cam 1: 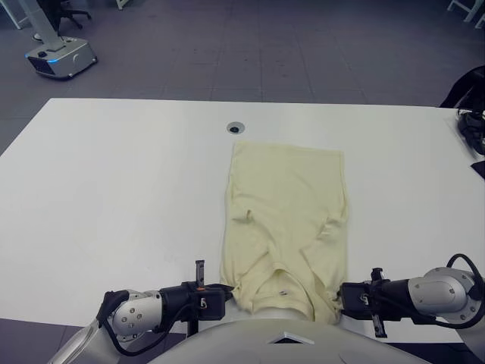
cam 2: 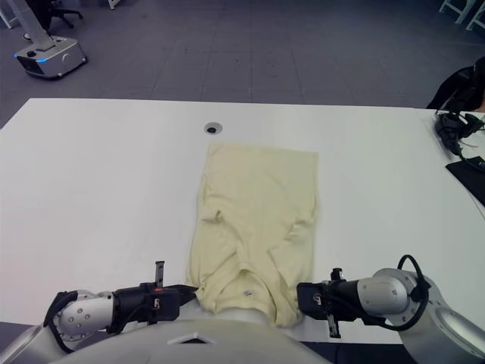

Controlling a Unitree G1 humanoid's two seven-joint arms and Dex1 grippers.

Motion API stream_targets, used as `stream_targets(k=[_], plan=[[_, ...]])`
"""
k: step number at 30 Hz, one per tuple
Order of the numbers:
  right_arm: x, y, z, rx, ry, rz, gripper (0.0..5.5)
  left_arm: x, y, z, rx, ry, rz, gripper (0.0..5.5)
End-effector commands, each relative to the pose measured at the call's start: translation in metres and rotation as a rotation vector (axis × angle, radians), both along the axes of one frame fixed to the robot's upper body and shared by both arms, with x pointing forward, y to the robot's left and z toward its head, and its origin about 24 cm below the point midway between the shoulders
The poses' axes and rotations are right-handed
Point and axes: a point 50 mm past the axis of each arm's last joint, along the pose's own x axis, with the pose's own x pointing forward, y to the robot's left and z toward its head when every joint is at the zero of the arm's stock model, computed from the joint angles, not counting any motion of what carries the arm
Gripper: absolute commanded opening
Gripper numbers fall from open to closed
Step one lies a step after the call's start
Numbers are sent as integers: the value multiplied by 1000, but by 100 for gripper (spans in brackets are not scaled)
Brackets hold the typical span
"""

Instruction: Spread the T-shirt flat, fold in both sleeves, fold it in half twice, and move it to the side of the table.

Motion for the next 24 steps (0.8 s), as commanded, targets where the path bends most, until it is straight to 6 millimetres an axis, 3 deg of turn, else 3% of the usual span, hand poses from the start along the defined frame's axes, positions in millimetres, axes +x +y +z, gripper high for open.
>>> stream_targets(k=[1, 7, 16, 24], plan=[[3, -9, -2, -27, 3, -77, 90, 2, 2, 0, 11, -17, 7, 1], [11, -17, 10, 9, -1, -131, 0, 17, 1, 17, -75, -83, 53, 1], [27, -29, 31, 90, -3, -180, 0, 35, 8, 56, -207, -156, 59, 1], [33, -35, 60, 174, 6, -163, 0, 27, 9, 77, -248, -88, -112, 1]])
